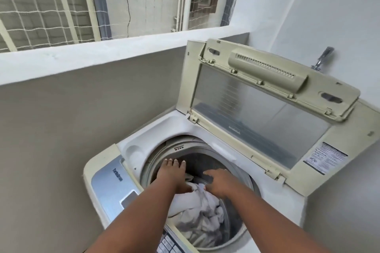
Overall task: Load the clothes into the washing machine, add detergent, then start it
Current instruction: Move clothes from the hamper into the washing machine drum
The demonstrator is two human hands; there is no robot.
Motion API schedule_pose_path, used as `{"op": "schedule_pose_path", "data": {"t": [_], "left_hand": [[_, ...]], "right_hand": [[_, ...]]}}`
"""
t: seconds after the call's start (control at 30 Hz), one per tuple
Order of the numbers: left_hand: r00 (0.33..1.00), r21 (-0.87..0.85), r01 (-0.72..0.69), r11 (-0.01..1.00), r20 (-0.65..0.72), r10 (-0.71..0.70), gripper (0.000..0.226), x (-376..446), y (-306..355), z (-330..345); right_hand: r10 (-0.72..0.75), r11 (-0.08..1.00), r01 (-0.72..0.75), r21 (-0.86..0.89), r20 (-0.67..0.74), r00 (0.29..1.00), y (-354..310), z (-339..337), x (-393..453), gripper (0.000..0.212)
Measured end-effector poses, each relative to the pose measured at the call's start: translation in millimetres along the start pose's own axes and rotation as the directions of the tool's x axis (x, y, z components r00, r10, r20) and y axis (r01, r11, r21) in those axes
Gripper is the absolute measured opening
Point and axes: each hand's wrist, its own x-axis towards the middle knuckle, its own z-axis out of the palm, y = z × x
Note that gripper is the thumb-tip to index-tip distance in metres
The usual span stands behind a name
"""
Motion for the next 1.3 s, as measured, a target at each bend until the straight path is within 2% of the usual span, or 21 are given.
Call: {"op": "schedule_pose_path", "data": {"t": [0.23,0.3,0.33,0.4,0.43,0.5,0.57,0.7,0.8,0.93,1.0,1.1,1.17,1.3], "left_hand": [[1.0,0.041,-0.009,0.999,-0.009,0.009,0.108,-4,91,-14],[0.995,0.065,-0.067,0.996,-0.067,0.071,0.098,-9,135,-31],[0.98,0.086,-0.13,0.988,-0.139,0.141,0.082,-13,160,-42],[0.892,0.152,-0.287,0.946,-0.317,0.321,0.042,-20,207,-61],[0.819,0.183,-0.363,0.914,-0.406,0.406,0.031,-22,231,-69],[0.681,0.21,-0.475,0.854,-0.527,0.508,0.028,-23,281,-72],[0.58,0.21,-0.553,0.806,-0.597,0.554,0.031,-19,320,-63],[0.541,0.274,-0.545,0.793,-0.607,0.582,0.032,-19,403,-37],[0.51,0.295,-0.595,0.748,-0.581,0.635,0.026,-17,449,-6],[0.563,0.271,-0.649,0.711,-0.457,0.688,0.029,9,482,59],[0.597,0.255,-0.685,0.682,-0.34,0.727,0.03,31,496,106],[0.671,0.184,-0.71,0.68,-0.117,0.732,0.036,64,519,186],[0.726,0.14,-0.686,0.714,0.054,0.686,0.051,86,536,244],[0.805,0.08,-0.556,0.827,0.298,0.512,0.09,129,556,358]], "right_hand": [[-0.047,0.997,0.043,-0.069,-0.06,0.997,62,-17,-34,0.054],[-0.074,0.996,0.069,-0.051,-0.092,0.993,91,-28,-52,0.047],[-0.093,0.995,0.089,-0.035,-0.118,0.989,108,-33,-63,0.043],[-0.118,0.993,0.112,-0.049,-0.149,0.982,143,-48,-85,0.032],[-0.128,0.991,0.12,-0.062,-0.153,0.98,164,-58,-98,0.028],[-0.167,0.986,0.163,-0.037,-0.148,0.975,214,-76,-128,0.026],[-0.208,0.975,0.215,0.053,-0.118,0.971,261,-86,-158,0.024],[-0.167,0.955,0.173,0.242,-0.046,0.985,350,-67,-192,0.015],[-0.072,0.887,0.077,0.455,-0.029,0.997,402,-30,-193,0.03],[0.053,0.753,-0.071,0.654,0.048,0.997,455,50,-170,0.037],[0.093,0.694,-0.135,0.707,0.097,0.991,478,106,-149,0.027],[0.184,0.672,-0.245,0.699,0.163,0.969,512,200,-118,0.015],[0.265,0.66,-0.339,0.67,0.215,0.94,537,269,-97,0.012],[0.404,0.631,-0.523,0.574,0.333,0.852,573,391,-56,0.037]]}}
